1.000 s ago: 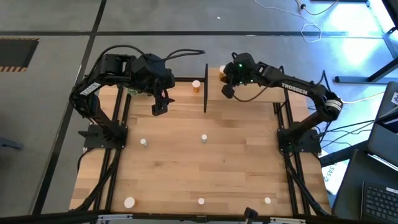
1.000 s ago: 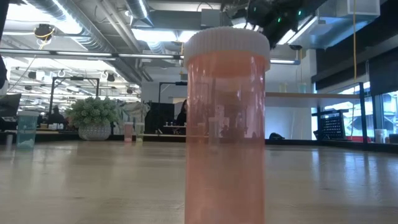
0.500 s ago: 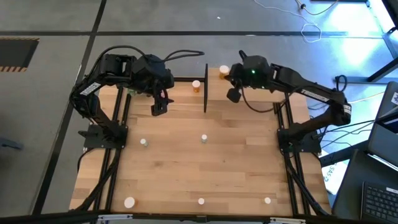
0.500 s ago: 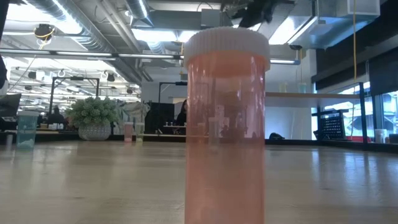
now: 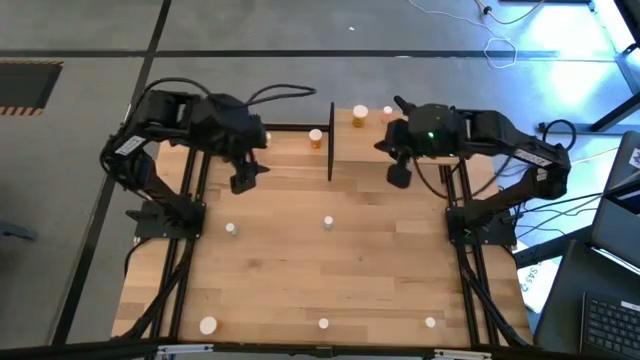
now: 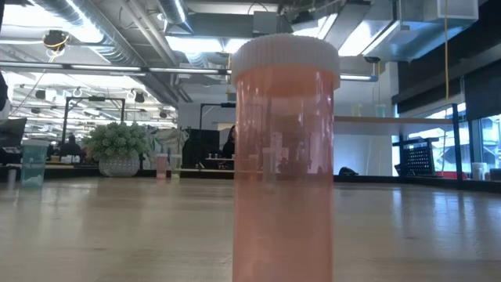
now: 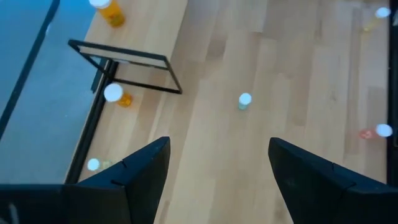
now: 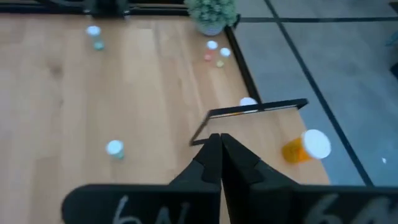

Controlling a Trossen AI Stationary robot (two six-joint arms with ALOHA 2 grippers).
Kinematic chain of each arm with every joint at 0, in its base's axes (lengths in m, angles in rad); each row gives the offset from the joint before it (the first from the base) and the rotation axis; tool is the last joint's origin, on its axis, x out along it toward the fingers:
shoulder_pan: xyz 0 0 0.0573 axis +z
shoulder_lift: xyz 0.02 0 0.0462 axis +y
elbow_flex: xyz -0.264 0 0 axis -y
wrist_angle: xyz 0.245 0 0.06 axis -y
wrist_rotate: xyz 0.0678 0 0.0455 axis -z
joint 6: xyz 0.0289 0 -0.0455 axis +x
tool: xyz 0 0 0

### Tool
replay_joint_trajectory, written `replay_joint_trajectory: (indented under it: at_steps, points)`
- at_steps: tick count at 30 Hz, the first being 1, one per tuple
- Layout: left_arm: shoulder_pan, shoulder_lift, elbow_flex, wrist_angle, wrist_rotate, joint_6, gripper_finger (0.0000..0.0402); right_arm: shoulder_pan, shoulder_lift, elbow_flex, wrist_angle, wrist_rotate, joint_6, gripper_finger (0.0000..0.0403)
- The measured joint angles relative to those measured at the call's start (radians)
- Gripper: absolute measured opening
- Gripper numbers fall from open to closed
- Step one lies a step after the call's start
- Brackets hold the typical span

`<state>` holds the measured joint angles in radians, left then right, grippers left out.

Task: Pick and place medicine bottles onto shelf by color
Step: Put the right blue pill bottle on the shelf aligned with the blue pill bottle

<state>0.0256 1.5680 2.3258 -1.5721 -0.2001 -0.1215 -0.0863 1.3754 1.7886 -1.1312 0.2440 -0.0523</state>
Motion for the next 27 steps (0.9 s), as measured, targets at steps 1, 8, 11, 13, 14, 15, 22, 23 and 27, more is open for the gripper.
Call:
replay_joint_trajectory:
  at_steps: [1,8,11,13,14,15,22,23,27]
  points:
    - [-0.010,-0.004,0.000,0.001,-0.001,-0.005,0.0268,0.018,0.000,0.015,-0.025,0.000,0.002,0.0002]
    - [-0.068,-0.045,-0.071,0.001,-0.011,-0.061,0.0268,0.159,0.000,0.108,-0.258,0.002,0.211,0.0002]
    - [-0.098,-0.061,-0.123,0.001,-0.017,-0.087,0.0268,0.219,0.000,0.120,-0.372,-0.006,0.375,0.0002]
    - [-0.111,-0.066,-0.156,0.001,-0.020,-0.102,0.0268,0.261,0.001,0.120,-0.442,-0.036,0.493,0.0002]
    - [-0.122,-0.070,-0.170,0.001,-0.019,-0.112,0.0268,0.285,0.002,0.120,-0.449,-0.055,0.541,0.0002]
    - [-0.134,-0.073,-0.181,0.002,-0.020,-0.114,0.0268,0.312,0.002,0.119,-0.439,-0.080,0.572,0.0002]
    - [-0.209,-0.076,-0.224,0.007,-0.026,-0.135,0.0268,0.508,0.015,0.105,-0.435,-0.203,0.836,0.0002]
    - [-0.221,-0.078,-0.226,0.014,-0.025,-0.135,0.0268,0.536,0.016,0.104,-0.436,-0.207,0.883,0.0002]
    - [-0.268,-0.077,-0.229,0.030,-0.024,-0.147,0.0268,0.645,0.027,0.103,-0.439,-0.182,1.032,0.0002]
